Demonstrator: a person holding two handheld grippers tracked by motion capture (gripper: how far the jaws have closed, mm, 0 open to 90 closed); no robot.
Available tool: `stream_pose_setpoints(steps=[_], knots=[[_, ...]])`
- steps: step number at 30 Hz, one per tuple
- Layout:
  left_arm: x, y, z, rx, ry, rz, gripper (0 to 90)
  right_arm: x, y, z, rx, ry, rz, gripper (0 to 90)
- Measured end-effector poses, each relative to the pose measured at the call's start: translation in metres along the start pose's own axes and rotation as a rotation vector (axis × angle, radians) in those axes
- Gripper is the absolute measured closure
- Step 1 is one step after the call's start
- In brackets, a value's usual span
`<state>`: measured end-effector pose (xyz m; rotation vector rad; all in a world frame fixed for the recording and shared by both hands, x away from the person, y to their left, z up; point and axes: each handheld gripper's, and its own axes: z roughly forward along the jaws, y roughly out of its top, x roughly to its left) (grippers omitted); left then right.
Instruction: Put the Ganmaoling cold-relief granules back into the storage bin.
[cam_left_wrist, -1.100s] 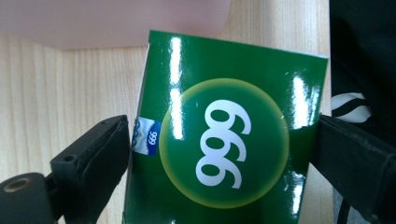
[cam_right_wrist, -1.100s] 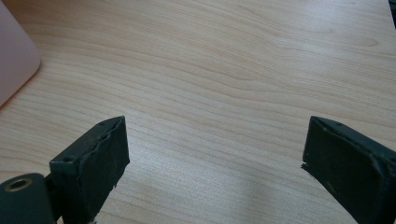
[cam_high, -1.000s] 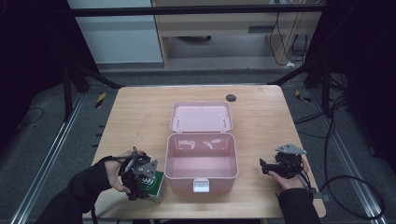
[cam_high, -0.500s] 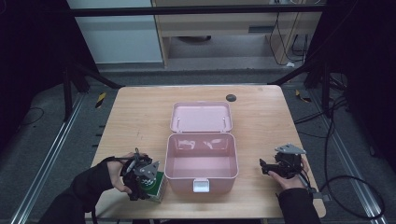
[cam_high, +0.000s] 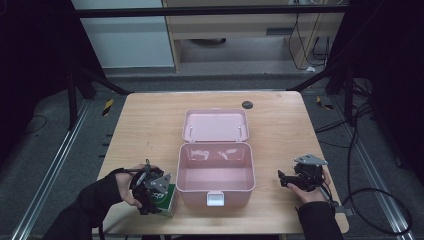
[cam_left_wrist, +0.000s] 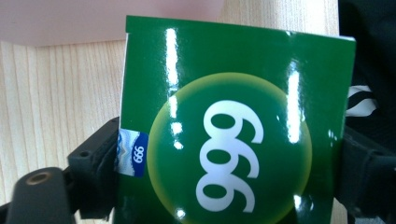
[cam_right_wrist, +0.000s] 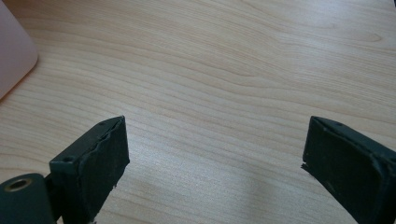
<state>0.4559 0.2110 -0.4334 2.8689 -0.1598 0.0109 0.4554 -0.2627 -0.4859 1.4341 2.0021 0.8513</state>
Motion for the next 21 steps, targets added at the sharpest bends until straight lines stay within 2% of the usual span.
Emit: stream_pose_setpoints(steps=[2, 5, 12, 21], knots=[[-0.001, -0.001, -0.002, 0.005, 0.001, -0.024, 14.0, 0.0, 0.0, 0.0, 0.001, 0.001, -0.002, 7.2], [-0.003, -0.001, -0.003, 0.011, 0.002, -0.036, 14.7, 0.0, 0.0, 0.0, 0.002, 0.002, -0.001, 7.3], [-0.007, -0.004, -0.012, -0.005, -0.011, -0.085, 15.0, 0.0, 0.0, 0.001, 0.004, 0.003, -0.001, 7.4], [-0.008, -0.015, -0.045, -0.031, 0.047, -0.151, 15.0, 0.0, 0.0, 0.0, 0.005, 0.003, 0.001, 7.3]])
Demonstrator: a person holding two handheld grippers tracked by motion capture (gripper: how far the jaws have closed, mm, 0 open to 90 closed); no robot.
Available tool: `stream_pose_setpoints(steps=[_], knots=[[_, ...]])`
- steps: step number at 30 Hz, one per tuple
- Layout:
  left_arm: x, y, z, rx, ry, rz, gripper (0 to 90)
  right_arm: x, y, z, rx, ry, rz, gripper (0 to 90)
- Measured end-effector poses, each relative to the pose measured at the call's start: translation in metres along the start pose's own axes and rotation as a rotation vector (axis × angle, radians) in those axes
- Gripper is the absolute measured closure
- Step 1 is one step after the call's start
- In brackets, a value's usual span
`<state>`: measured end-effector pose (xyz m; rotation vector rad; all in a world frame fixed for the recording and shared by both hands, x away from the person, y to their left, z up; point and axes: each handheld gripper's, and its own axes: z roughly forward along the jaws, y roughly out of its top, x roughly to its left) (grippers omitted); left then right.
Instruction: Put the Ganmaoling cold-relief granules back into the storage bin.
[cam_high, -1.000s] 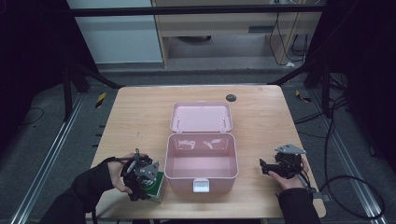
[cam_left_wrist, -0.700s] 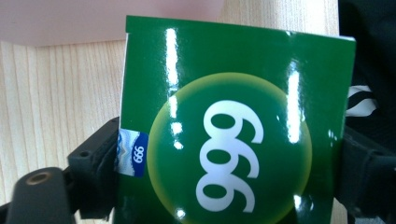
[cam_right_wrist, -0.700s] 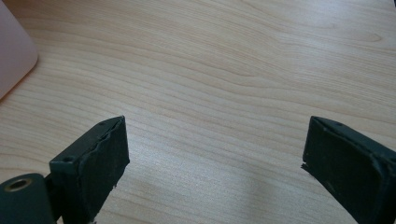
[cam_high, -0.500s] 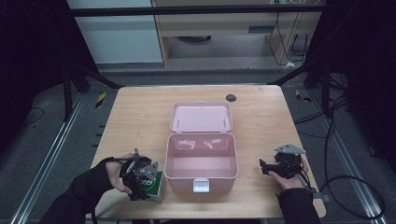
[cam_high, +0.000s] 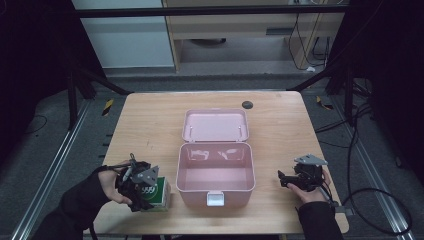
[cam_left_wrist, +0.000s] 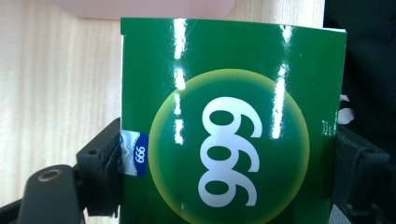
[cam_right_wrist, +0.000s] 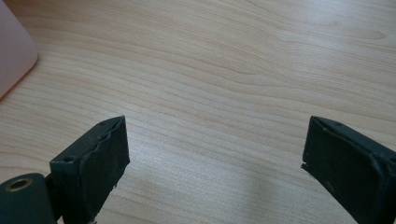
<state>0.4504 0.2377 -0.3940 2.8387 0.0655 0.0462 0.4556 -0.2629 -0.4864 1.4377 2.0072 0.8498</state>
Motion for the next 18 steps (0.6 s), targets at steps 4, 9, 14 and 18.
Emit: stream_pose_setpoints(steps=[4, 9, 14, 18], knots=[[0.002, -0.002, -0.017, -0.029, 0.026, -0.038, 15.0, 0.0, 0.0, 0.0, 0.001, 0.0, 0.002, 7.3], [0.006, 0.002, -0.036, -0.052, 0.064, -0.048, 15.0, 0.0, 0.0, 0.0, 0.002, 0.0, 0.002, 7.3], [0.008, 0.009, -0.051, -0.076, 0.077, -0.042, 15.0, -0.001, 0.0, 0.0, 0.001, 0.001, 0.008, 7.3], [0.01, 0.016, -0.06, -0.065, 0.088, -0.039, 14.9, -0.001, -0.001, 0.0, 0.0, 0.002, 0.008, 7.3]])
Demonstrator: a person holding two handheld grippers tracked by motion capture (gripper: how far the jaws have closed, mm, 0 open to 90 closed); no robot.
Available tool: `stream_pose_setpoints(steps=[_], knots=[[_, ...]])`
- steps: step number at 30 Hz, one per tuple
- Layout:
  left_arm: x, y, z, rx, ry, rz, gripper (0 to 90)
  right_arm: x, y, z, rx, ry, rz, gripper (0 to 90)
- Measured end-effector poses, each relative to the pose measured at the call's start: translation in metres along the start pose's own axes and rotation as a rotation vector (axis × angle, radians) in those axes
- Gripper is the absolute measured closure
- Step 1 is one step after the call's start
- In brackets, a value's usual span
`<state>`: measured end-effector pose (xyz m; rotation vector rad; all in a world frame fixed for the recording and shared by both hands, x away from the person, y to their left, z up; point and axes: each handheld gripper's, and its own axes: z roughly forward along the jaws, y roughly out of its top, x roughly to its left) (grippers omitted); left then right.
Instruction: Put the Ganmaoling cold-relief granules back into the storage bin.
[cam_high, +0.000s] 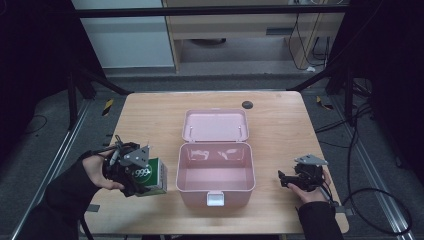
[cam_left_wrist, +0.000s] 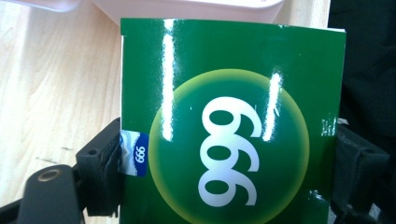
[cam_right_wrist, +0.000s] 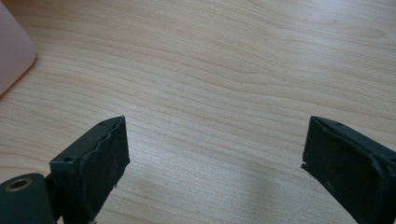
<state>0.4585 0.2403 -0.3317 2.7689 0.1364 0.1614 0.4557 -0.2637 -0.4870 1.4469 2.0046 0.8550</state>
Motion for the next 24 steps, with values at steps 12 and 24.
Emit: stream_pose_setpoints(steps=[12, 24], knots=[[0.006, 0.019, -0.028, -0.01, 0.024, -0.007, 15.0, 0.0, 0.0, 0.0, 0.003, -0.001, -0.006, 7.3], [0.011, 0.042, -0.04, -0.024, 0.012, 0.001, 15.0, 0.0, 0.0, 0.0, 0.001, 0.001, -0.005, 7.3]])
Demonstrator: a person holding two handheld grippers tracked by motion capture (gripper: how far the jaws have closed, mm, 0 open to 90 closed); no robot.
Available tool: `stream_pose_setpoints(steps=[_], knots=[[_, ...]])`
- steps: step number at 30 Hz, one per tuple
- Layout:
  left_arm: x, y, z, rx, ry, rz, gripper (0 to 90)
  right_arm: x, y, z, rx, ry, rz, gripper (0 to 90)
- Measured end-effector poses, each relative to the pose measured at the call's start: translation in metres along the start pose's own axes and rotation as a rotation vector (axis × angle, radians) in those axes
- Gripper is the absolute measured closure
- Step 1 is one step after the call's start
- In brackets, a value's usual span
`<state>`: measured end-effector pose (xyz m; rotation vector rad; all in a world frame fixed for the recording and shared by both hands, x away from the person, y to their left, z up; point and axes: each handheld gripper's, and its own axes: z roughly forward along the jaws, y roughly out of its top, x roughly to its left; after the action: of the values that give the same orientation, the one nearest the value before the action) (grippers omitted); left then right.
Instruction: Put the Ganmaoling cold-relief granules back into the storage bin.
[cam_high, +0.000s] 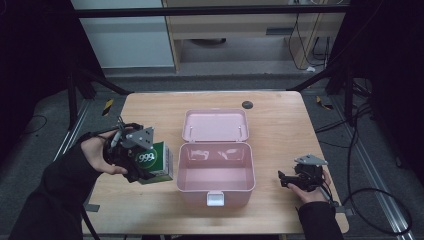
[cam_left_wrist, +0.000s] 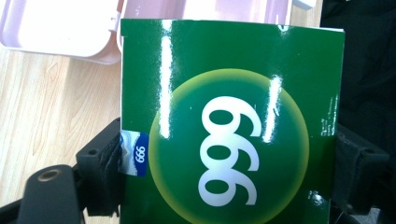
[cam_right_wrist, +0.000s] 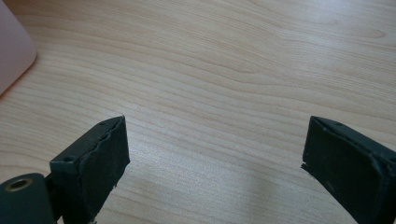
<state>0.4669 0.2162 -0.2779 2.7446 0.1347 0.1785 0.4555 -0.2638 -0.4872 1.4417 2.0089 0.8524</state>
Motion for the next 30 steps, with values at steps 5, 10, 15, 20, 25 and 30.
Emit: stream_pose_setpoints(steps=[5, 10, 15, 20, 25, 30], knots=[[0.004, 0.01, 0.001, 0.002, -0.01, 0.006, 15.0, 0.0, 0.0, 0.0, 0.0, 0.0, 0.001, 7.3], [0.007, 0.021, 0.004, -0.007, -0.018, 0.017, 15.0, 0.0, 0.0, 0.0, -0.001, 0.0, -0.002, 7.3], [0.009, 0.031, 0.007, -0.012, -0.018, 0.027, 15.0, -0.001, 0.0, 0.0, -0.002, 0.002, -0.002, 7.3], [0.011, 0.041, 0.011, -0.017, -0.027, 0.042, 15.0, -0.001, 0.0, 0.0, -0.003, 0.002, 0.003, 7.3], [0.012, 0.051, 0.017, -0.018, -0.038, 0.065, 15.0, -0.001, 0.0, 0.0, -0.003, 0.001, 0.003, 7.3], [0.013, 0.06, 0.023, -0.017, -0.045, 0.078, 15.0, -0.002, 0.0, 0.0, -0.004, 0.0, 0.0, 7.3]])
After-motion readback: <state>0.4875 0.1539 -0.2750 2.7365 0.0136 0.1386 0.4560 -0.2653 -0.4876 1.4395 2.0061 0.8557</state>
